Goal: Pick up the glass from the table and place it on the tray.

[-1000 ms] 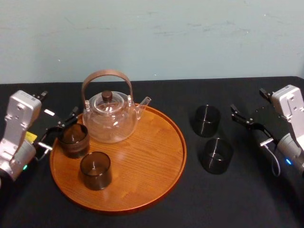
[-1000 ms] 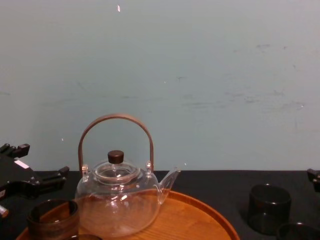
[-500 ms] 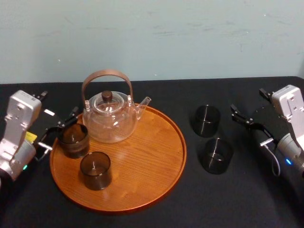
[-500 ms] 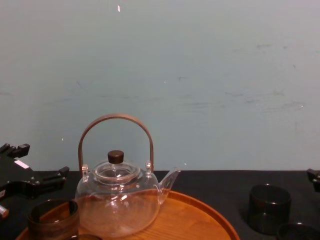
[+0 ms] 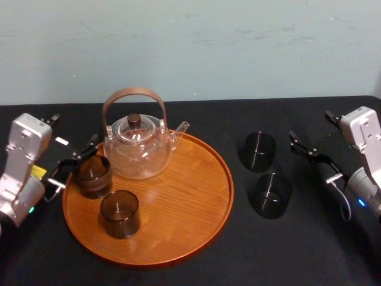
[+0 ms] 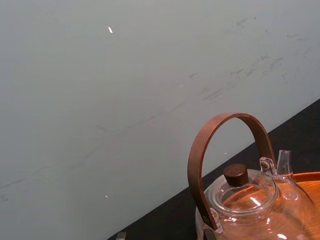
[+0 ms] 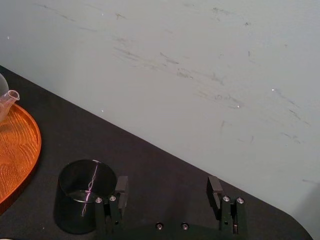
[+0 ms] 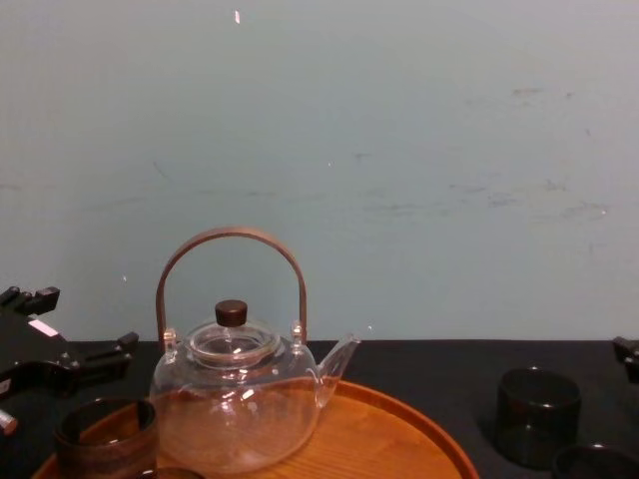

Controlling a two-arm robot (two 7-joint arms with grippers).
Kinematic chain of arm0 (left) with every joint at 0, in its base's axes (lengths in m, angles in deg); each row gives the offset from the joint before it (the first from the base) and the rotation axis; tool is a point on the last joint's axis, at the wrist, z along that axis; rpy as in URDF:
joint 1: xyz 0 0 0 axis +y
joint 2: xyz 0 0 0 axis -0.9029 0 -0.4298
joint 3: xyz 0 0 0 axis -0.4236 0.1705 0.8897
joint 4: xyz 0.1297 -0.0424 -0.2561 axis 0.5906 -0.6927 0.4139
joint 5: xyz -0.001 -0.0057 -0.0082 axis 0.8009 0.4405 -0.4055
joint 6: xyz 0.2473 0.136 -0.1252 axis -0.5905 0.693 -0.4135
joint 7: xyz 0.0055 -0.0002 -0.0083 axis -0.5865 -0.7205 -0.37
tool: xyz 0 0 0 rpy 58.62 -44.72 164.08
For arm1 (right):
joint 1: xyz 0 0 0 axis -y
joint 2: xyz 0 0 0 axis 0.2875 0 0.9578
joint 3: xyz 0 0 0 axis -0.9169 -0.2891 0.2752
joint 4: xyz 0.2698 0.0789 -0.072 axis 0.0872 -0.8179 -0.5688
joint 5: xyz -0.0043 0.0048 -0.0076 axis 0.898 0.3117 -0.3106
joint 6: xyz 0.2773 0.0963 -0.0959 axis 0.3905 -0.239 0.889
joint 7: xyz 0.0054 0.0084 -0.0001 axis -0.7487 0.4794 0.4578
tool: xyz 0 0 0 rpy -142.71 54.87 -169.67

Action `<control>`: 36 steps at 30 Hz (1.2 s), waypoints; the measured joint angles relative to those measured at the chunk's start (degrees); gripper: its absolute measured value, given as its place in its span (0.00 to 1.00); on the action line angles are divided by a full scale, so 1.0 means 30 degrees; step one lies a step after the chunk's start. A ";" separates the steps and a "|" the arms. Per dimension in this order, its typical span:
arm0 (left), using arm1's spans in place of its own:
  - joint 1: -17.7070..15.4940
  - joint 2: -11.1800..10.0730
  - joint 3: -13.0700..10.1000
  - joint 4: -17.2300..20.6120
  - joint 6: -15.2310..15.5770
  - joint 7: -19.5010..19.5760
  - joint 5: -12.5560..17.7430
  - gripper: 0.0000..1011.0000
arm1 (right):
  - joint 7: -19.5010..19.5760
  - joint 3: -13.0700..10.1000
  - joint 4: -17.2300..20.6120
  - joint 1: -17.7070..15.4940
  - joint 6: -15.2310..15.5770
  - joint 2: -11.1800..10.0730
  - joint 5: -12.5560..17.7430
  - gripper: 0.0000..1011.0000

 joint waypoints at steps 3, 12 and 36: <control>0.0000 0.0000 0.0000 0.0000 0.0000 0.0001 0.0001 0.99 | 0.0000 0.0000 0.0000 0.0002 0.0000 0.0000 0.0000 0.99; -0.0001 0.0001 0.0001 0.0000 0.0000 0.0000 0.0001 0.99 | -0.0297 -0.0048 -0.0096 0.0069 -0.0003 0.0077 0.0053 0.99; 0.0000 0.0000 0.0000 -0.0001 0.0000 0.0000 0.0001 0.99 | -0.3048 -0.1993 0.3953 -0.3106 0.1568 -0.0892 0.2513 0.99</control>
